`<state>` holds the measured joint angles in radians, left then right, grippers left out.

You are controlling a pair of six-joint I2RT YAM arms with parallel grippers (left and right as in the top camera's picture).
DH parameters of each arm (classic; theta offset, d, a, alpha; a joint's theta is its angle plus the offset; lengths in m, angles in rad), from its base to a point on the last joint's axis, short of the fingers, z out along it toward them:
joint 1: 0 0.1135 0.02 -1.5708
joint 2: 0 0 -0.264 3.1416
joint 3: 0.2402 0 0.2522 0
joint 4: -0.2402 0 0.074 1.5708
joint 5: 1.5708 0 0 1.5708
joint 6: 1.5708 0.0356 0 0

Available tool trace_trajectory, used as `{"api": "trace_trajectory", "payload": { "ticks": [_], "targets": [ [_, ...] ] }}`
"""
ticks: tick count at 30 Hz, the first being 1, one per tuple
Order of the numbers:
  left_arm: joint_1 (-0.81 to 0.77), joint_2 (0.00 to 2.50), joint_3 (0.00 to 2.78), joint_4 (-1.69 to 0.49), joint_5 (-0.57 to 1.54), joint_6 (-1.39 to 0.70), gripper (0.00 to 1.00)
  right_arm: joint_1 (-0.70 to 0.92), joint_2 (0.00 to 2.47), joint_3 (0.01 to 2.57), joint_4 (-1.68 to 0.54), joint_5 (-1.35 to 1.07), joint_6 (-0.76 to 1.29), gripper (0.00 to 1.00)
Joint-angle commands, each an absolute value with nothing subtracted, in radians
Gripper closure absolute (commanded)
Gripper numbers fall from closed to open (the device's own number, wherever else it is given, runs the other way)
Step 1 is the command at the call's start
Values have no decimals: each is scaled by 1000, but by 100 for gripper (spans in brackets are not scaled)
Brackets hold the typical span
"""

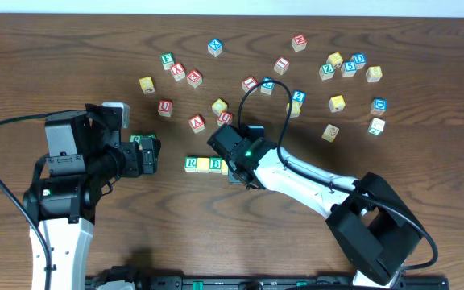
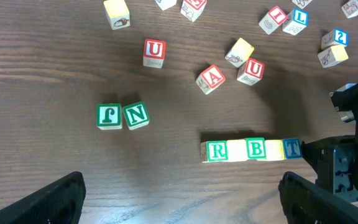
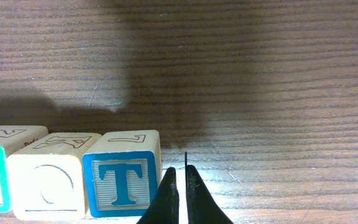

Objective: Spell out ROBOT

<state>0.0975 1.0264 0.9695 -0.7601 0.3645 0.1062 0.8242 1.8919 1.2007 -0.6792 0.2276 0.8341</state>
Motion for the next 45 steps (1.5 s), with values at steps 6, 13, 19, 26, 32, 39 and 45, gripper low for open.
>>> {"api": "trace_trajectory", "payload": {
  "ticks": [6,13,19,26,32,39,45],
  "targets": [
    [102,1025,973,-763,366,119,2,840,1908,1215,-673,225,848,99],
    [102,1025,973,-763,366,119,2,840,1908,1215,-662,212,828,99],
    [102,1025,973,-763,366,119,3,839,1908,1215,-657,208,829,99],
    [102,1025,973,-763,366,119,2,839,1908,1215,-673,248,830,99],
    [102,1025,973,-763,366,119,2,834,1907,1216,-714,359,844,99],
    [102,1025,973,-763,366,119,2,783,1744,1267,-834,439,805,99],
    [102,1025,973,-763,366,119,2,785,1572,1267,-863,435,788,99]
  ]
}}
